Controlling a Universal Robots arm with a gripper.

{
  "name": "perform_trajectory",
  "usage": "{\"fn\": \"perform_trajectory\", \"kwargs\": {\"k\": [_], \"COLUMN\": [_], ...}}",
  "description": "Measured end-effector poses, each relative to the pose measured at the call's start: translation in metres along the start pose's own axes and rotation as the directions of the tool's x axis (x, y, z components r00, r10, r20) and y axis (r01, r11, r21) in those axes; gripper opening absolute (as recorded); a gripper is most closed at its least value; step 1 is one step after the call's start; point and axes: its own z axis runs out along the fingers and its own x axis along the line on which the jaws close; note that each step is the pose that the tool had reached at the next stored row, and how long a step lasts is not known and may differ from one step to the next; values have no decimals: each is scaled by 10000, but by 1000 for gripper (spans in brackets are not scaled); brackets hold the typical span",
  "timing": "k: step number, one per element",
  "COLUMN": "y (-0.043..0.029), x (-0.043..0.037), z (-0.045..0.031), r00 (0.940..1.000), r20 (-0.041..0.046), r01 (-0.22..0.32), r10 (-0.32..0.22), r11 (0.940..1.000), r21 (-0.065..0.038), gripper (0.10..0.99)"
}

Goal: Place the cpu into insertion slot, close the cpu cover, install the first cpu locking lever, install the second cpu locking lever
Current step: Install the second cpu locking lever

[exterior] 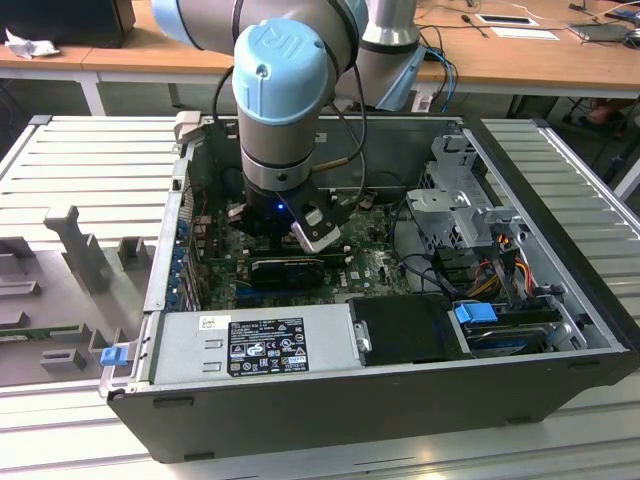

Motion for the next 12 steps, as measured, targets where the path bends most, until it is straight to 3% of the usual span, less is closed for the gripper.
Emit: {"fn": "perform_trajectory", "kwargs": {"k": [3,7,12], "y": [20,68,81], "x": [0,-1,-2], "z": [-72,-232,-275], "r00": [10000,10000,10000], "r20": [0,-2,1], "r01": [-1,-1,-1], "r10": [1,1,1], "r11": [10000,10000,10000], "r21": [-1,2,-2], "gripper": [106,106,106]}}
